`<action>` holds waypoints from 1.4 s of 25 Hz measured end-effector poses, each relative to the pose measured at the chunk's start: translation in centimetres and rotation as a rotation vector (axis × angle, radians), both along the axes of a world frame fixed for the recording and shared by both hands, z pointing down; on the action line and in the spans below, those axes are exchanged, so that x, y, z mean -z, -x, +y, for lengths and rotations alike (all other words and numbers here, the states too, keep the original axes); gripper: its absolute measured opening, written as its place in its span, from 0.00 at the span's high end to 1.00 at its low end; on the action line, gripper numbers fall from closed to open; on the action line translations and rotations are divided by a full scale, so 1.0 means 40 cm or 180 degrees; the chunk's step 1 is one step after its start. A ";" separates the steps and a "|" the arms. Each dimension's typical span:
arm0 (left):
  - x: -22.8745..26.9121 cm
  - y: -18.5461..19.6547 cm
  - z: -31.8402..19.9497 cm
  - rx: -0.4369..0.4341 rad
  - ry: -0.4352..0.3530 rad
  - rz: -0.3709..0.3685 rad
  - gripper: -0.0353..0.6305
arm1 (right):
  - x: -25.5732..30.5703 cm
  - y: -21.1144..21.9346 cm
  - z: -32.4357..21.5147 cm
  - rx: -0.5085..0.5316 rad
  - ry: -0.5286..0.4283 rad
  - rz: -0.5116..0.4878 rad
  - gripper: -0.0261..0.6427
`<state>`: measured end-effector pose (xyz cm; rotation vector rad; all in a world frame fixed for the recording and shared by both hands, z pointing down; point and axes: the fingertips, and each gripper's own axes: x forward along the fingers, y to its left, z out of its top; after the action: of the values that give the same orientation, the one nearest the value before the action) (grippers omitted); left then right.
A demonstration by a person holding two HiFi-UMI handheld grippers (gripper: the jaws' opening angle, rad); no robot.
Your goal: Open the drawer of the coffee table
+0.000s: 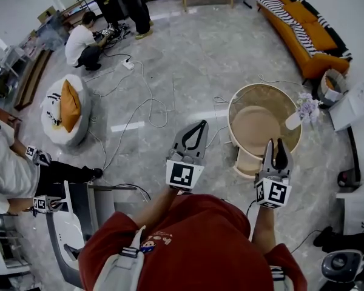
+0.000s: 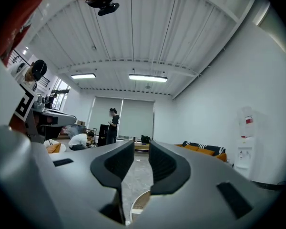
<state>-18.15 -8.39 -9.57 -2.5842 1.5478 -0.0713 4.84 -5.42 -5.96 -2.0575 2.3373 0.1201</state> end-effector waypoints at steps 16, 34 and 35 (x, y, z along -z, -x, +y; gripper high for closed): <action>0.018 0.049 0.040 0.0048 0.0083 0.0010 0.93 | 0.028 0.024 0.029 -0.0112 0.0042 -0.0100 0.93; 0.010 0.043 0.049 0.0025 0.0103 -0.0023 0.93 | 0.024 0.047 0.036 -0.0020 0.0096 -0.0014 0.93; 0.011 0.041 0.046 0.0024 0.0102 -0.0028 0.93 | 0.023 0.045 0.035 -0.0022 0.0101 -0.0023 0.93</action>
<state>-19.80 -6.53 -10.02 -2.5988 1.5663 -0.1091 3.03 -4.02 -6.87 -2.0766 2.3434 0.0764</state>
